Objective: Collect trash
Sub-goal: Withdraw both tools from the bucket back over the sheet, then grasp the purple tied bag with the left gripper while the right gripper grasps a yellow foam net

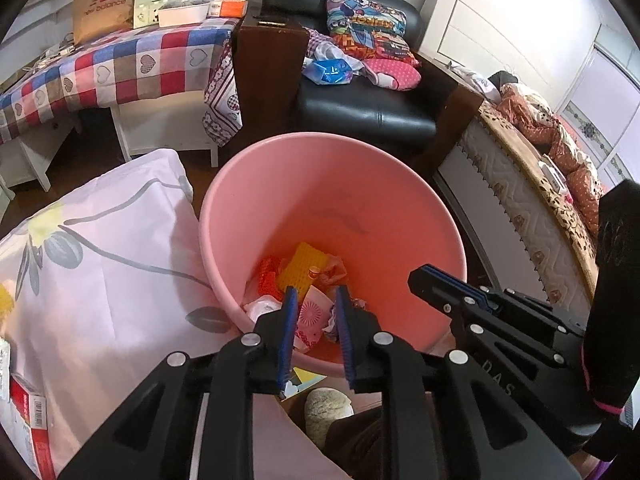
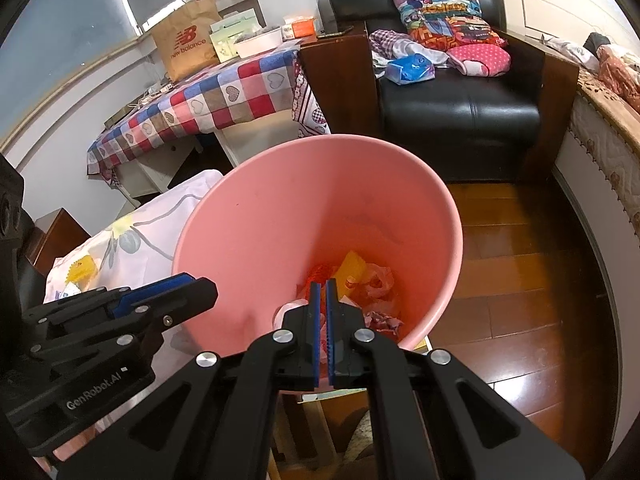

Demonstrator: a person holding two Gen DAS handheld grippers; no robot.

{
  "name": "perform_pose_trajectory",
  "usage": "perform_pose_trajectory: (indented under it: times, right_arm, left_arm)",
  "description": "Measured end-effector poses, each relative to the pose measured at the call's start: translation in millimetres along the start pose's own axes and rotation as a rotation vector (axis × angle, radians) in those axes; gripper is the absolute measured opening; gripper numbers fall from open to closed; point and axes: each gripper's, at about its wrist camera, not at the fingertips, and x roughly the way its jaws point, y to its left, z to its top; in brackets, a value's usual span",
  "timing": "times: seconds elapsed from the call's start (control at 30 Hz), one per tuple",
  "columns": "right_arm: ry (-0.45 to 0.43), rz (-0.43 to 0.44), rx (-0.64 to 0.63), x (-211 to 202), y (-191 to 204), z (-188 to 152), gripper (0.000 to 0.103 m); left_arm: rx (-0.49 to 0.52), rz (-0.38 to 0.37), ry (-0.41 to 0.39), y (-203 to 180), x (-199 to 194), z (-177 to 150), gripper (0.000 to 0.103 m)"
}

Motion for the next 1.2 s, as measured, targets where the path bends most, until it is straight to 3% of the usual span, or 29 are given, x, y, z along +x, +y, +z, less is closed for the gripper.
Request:
perform_pose_trajectory:
  times: [0.33, 0.57, 0.6, 0.7, 1.2]
  right_arm:
    - [-0.006, 0.030, -0.012, -15, 21, -11, 0.003]
    - [-0.025, 0.086, -0.070, -32, 57, -23, 0.003]
    - [-0.023, 0.097, -0.083, -34, 65, -26, 0.004]
    - [-0.023, 0.125, -0.114, -38, 82, -34, 0.029]
    - [-0.002, 0.213, -0.232, -45, 159, -67, 0.029]
  left_arm:
    - [-0.013, 0.017, -0.060, 6, -34, -11, 0.020]
    - [-0.039, 0.078, -0.139, 23, -75, -31, 0.020]
    - [-0.044, 0.083, -0.145, 26, -80, -33, 0.020]
    - [-0.060, 0.100, -0.163, 36, -98, -47, 0.021]
    - [-0.116, 0.289, -0.256, 111, -181, -126, 0.027]
